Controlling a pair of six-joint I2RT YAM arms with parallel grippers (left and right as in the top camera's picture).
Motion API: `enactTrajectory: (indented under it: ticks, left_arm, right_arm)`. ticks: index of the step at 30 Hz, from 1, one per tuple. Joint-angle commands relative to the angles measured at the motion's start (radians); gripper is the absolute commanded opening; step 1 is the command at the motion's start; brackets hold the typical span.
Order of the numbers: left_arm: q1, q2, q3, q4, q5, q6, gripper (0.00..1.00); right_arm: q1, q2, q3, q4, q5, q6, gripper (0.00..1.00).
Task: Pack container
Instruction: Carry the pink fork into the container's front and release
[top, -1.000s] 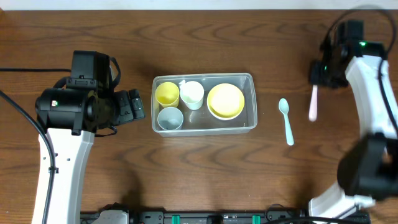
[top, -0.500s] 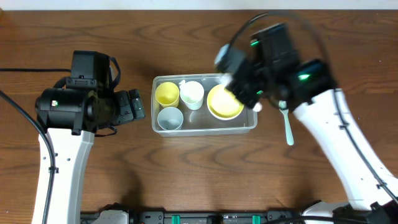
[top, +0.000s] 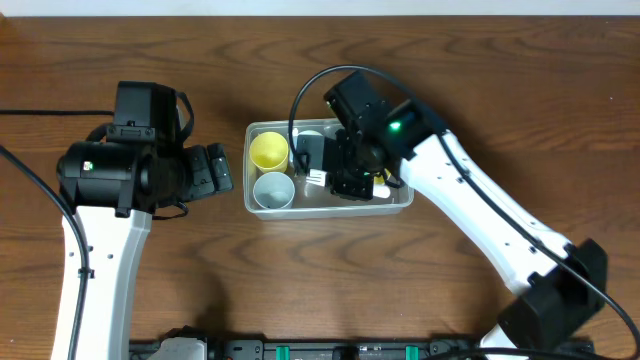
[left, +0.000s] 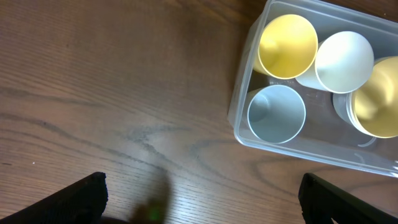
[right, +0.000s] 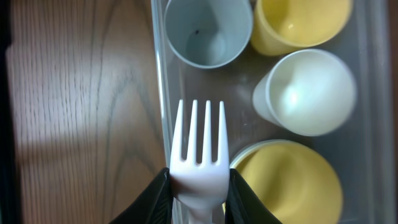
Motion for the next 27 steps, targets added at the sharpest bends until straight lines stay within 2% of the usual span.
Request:
enactTrajectory:
  ticks: [1, 3, 4, 5, 6, 7, 13, 21, 27]
  left_arm:
    - [0.003, -0.001, -0.002, -0.003, -0.012, 0.016, 0.98]
    - [0.003, -0.001, -0.002, -0.003, -0.011, 0.016, 0.98]
    - [0.003, -0.001, -0.002, -0.003, -0.012, 0.016, 0.98]
    - [0.003, -0.001, -0.002, -0.003, -0.012, 0.016, 0.98]
    - [0.003, -0.001, -0.002, -0.003, -0.012, 0.016, 0.98]
    - [0.003, -0.001, -0.002, -0.003, -0.011, 0.016, 0.98]
    - [0.003, -0.001, -0.002, -0.003, -0.012, 0.016, 0.98]
    - [0.003, -0.001, -0.002, -0.004, -0.011, 0.016, 0.98]
    - [0.003, -0.001, -0.002, -0.004, -0.011, 0.016, 0.98]
  right_arm:
    - [0.011, 0.029, -0.005, -0.008, -0.012, -0.024, 0.09]
    - [0.011, 0.036, -0.005, -0.011, -0.011, -0.002, 0.28]
    - [0.011, 0.037, -0.005, -0.011, -0.011, 0.012, 0.46]
    - [0.011, 0.037, -0.005, -0.014, -0.011, 0.022, 0.71]
    - [0.011, 0.037, -0.005, -0.016, -0.010, 0.029, 0.82]
    - [0.011, 0.036, -0.005, -0.021, -0.011, 0.028, 0.88]
    - [0.011, 0.031, -0.005, -0.007, 0.000, 0.073, 0.99]
    - [-0.035, -0.053, 0.018, 0.056, 0.226, 0.426, 0.99]
    - [-0.141, -0.214, 0.036, 0.103, 0.240, 0.637, 0.99]
